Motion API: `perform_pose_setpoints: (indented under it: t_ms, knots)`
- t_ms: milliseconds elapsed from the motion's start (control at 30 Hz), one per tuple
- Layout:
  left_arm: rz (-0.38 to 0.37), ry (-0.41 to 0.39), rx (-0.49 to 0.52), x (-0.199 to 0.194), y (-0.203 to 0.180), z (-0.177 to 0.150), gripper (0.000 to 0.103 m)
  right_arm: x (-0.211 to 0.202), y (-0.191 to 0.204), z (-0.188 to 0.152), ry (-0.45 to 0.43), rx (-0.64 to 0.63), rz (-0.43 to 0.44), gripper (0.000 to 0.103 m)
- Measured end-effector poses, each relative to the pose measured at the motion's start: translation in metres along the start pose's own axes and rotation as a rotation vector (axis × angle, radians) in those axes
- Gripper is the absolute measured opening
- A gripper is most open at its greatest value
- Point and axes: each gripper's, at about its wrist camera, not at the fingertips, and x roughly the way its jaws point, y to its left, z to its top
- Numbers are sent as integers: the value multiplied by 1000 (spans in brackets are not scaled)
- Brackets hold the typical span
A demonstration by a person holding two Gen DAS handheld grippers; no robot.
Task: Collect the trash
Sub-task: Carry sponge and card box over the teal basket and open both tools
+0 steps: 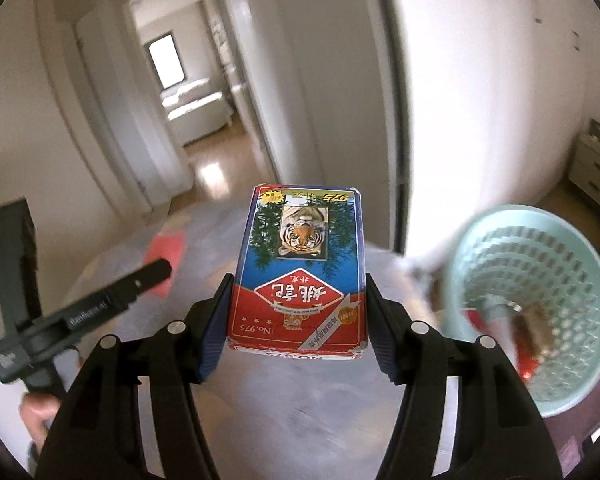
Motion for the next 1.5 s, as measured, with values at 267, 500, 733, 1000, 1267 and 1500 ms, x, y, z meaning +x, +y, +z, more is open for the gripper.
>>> perform_pose_setpoints:
  t_ms: [267,500,733,1000,1267,1500]
  knots:
    - [-153,20,102,17,-106,-14,48,-73,-107,1,-86,213,-39,58]
    - [-208,86,205,50,-183,-34,48,-91,-181,-5,-94,316,-149,58]
    - [-201,143,273,88,-221,-45,48,-70,-240,-21,-8,423,-235,58]
    - [-188,236,258,135,-233,-54,49,-52,-271,-29,24,477,-254,58]
    - [-184,254,259,145,-229,-56,61,-32,-278,-22,63,457,-228,60]
    - [-173,190,260,111,-214,-50,61,-39,-274,-31,60,452,-212,60]
